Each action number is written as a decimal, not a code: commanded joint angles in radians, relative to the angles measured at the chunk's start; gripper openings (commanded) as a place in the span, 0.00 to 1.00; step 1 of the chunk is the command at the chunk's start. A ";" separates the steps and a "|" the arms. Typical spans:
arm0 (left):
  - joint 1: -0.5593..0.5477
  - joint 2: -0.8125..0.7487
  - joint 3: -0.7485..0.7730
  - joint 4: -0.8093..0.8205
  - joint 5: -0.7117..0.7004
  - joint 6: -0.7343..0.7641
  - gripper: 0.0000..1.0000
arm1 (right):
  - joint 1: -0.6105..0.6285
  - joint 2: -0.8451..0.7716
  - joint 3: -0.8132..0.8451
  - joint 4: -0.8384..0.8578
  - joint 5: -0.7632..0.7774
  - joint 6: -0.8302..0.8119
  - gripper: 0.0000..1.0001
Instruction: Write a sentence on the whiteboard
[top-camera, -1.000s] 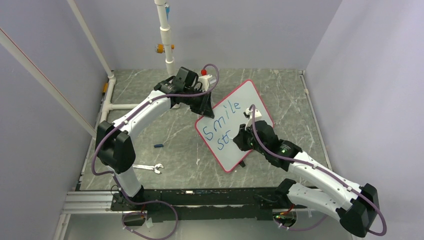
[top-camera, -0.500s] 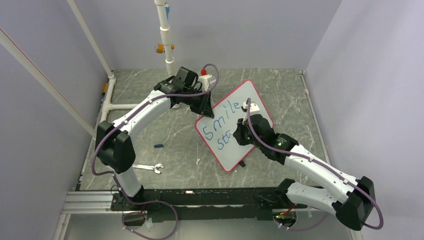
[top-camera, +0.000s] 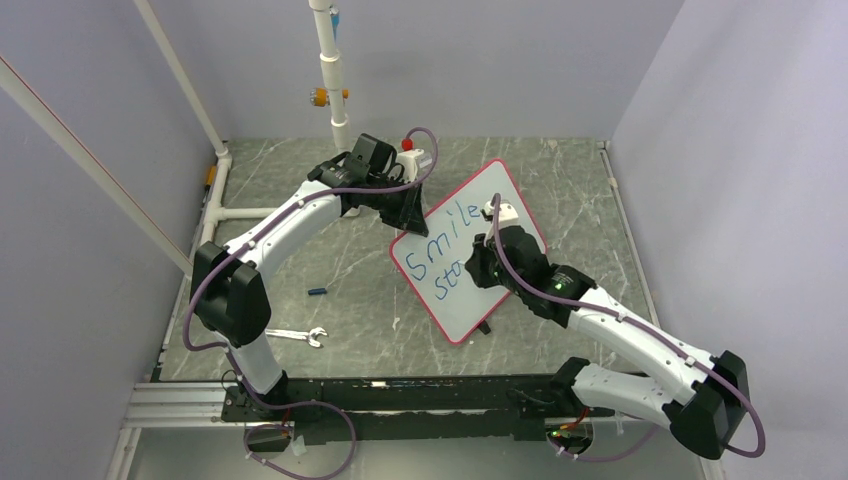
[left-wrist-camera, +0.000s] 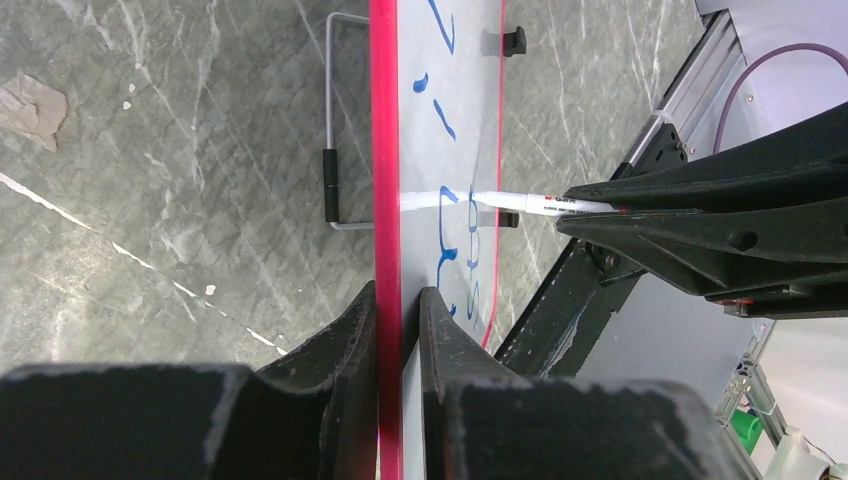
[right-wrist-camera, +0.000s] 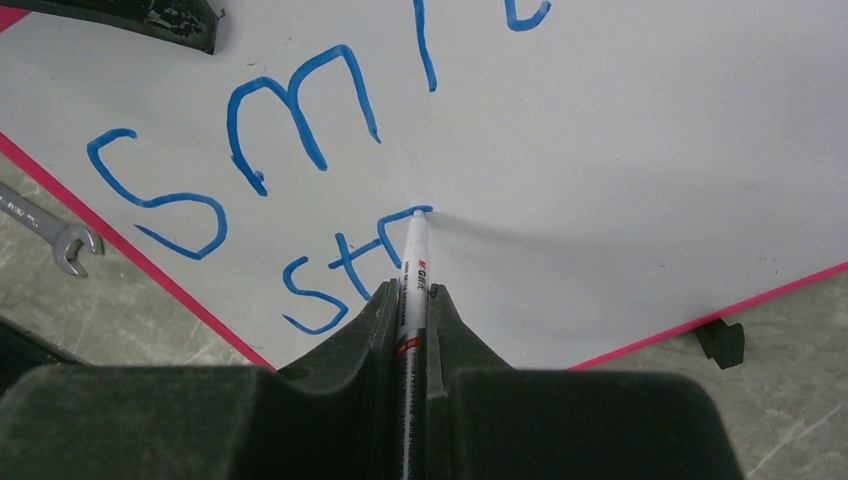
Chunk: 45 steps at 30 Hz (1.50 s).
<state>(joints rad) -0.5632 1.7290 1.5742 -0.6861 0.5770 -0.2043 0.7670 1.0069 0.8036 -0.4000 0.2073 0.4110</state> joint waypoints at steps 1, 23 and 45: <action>-0.008 -0.058 0.006 0.053 -0.028 0.049 0.00 | -0.002 -0.031 -0.043 0.040 -0.018 0.007 0.00; -0.009 -0.060 0.006 0.052 -0.028 0.049 0.00 | -0.002 -0.079 -0.041 -0.020 0.055 -0.010 0.00; -0.007 -0.065 0.007 0.051 -0.029 0.051 0.00 | -0.014 -0.003 0.056 0.046 0.048 -0.040 0.00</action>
<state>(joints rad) -0.5690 1.7229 1.5742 -0.6853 0.5777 -0.2043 0.7589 0.9970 0.8406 -0.4038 0.2523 0.3843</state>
